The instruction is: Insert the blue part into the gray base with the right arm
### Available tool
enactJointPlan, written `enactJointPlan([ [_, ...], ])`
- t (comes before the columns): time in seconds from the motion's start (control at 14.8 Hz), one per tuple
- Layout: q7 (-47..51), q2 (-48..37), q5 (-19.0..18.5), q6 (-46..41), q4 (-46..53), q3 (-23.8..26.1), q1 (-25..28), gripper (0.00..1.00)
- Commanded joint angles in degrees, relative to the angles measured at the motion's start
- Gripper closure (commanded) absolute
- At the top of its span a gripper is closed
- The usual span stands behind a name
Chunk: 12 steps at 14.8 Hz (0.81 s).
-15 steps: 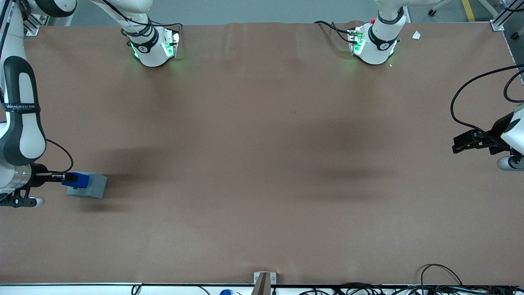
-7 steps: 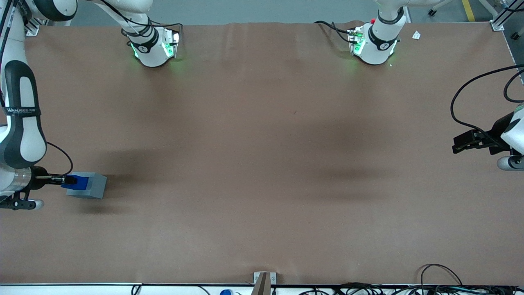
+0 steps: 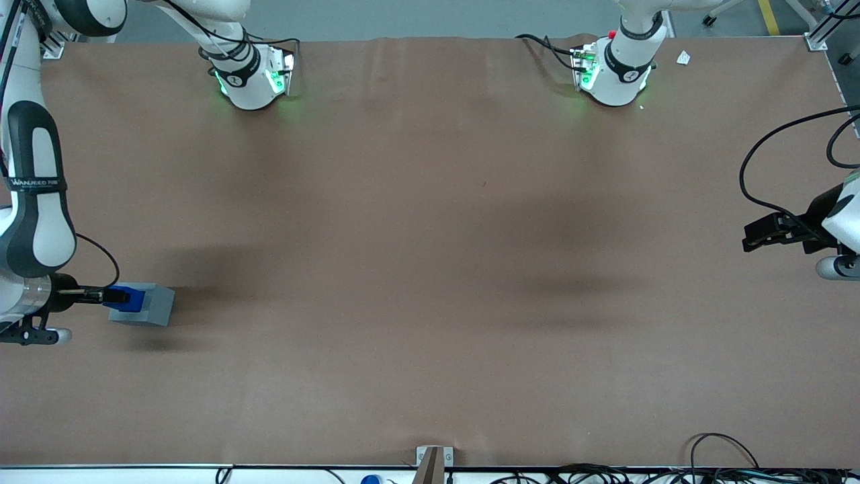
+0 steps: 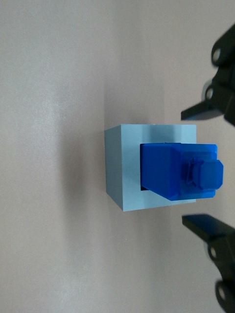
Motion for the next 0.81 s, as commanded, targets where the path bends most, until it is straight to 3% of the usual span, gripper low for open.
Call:
enactJointPlan([
  [0.0, 0.4, -0.3, 0.6, -1.3, 1.8, 0.7, -1.1, 0.00],
  [0.27, 0.5, -4.8, 0.1, -5.7, 2.1, 1.0, -0.5, 0.00],
  [0.75, 0.9, -24.2, 0.6, -25.2, 1.7, 1.1, 3.4, 0.00],
])
